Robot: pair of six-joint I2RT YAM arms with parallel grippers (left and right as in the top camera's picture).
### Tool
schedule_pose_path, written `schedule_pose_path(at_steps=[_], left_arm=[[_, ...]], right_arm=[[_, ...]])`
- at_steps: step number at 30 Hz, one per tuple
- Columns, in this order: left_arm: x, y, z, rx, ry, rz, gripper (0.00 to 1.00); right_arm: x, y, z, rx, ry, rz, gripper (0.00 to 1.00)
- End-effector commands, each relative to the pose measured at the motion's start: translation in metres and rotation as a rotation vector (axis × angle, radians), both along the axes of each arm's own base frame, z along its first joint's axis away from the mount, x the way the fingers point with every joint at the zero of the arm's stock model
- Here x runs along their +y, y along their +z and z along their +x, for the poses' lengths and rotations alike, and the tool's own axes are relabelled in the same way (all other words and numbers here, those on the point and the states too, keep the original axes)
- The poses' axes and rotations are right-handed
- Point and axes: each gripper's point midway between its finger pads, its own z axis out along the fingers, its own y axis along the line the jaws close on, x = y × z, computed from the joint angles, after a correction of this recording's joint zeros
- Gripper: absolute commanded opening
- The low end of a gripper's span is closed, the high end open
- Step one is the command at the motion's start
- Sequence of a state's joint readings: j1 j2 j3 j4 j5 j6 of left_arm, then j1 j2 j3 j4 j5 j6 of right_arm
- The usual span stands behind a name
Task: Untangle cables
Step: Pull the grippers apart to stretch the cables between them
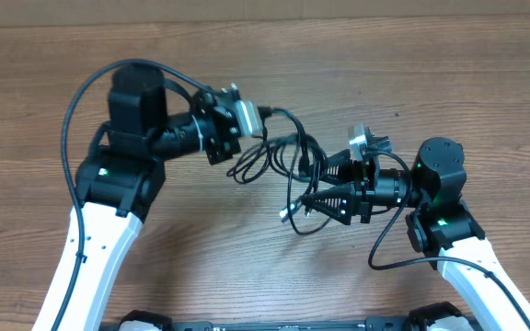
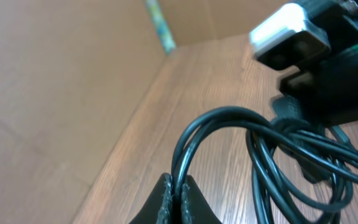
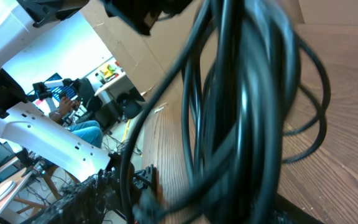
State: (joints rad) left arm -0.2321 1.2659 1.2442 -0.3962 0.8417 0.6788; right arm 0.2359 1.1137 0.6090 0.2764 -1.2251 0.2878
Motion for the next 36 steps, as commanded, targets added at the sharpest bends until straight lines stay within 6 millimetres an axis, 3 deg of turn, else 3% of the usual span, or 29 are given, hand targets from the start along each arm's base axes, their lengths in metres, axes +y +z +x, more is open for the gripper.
schedule_pose_path(at_steps=[1,9,15,25,32,36], left_arm=[[0.007,0.018,-0.003,0.099,0.045,-0.098,0.04],[0.004,0.021,-0.008,0.128,0.013,-0.125,0.04],[-0.010,0.034,-0.046,0.082,-0.242,-0.170,0.04],[-0.007,0.037,-0.048,0.080,-0.261,-0.184,0.04],[-0.010,0.060,-0.089,0.020,-0.528,-0.259,0.04],[-0.009,0.062,-0.092,0.012,-0.548,-0.264,0.04]], right_arm=[[-0.001,0.005,-0.001,-0.015,0.004,0.005,0.66],[-0.001,0.005,-0.001,-0.015,0.003,0.004,0.66],[-0.006,0.001,0.028,-0.029,-0.162,-0.021,0.76],[-0.031,0.009,0.051,-0.078,-0.277,-0.011,0.77],[-0.040,-0.003,0.064,-0.015,-0.365,-0.043,0.79],[-0.040,-0.004,0.065,-0.009,-0.371,-0.046,0.80]])
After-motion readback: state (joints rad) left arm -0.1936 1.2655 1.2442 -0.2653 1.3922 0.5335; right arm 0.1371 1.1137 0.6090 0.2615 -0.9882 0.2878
